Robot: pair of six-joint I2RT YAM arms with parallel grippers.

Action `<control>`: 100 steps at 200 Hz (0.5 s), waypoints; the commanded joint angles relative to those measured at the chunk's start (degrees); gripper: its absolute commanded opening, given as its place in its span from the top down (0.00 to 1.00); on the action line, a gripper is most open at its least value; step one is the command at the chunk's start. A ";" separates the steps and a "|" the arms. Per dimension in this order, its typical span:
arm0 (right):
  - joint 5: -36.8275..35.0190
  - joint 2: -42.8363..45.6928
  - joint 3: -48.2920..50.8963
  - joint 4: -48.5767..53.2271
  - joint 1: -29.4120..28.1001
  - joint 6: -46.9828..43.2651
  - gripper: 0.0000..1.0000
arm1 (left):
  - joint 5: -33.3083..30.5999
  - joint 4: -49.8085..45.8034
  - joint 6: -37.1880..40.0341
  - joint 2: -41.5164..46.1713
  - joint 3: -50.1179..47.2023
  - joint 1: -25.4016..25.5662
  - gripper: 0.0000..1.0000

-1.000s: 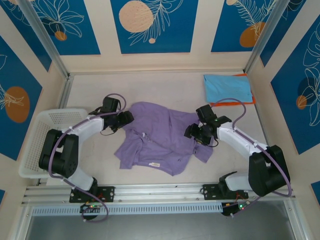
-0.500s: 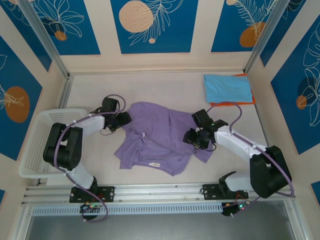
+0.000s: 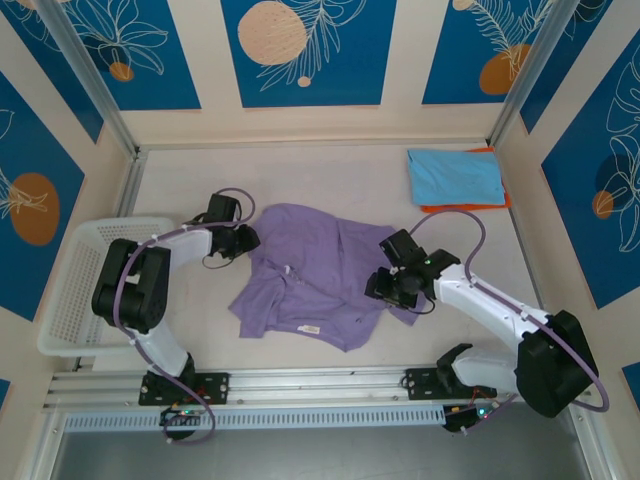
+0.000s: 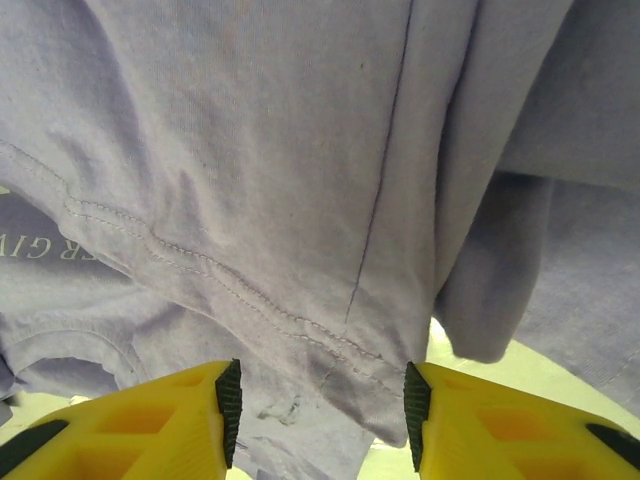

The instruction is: Fold and stack the t-shirts

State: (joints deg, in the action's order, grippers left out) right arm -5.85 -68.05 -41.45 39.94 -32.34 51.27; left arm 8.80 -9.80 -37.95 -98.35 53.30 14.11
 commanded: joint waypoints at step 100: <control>-3.73 -1.14 2.21 2.51 -1.68 4.70 0.55 | 0.50 -0.73 2.12 2.50 0.92 -0.13 0.70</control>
State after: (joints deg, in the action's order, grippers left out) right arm -8.51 -69.76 -40.36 40.62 -33.65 54.26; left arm 8.97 -9.87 -37.01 -98.21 53.30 14.11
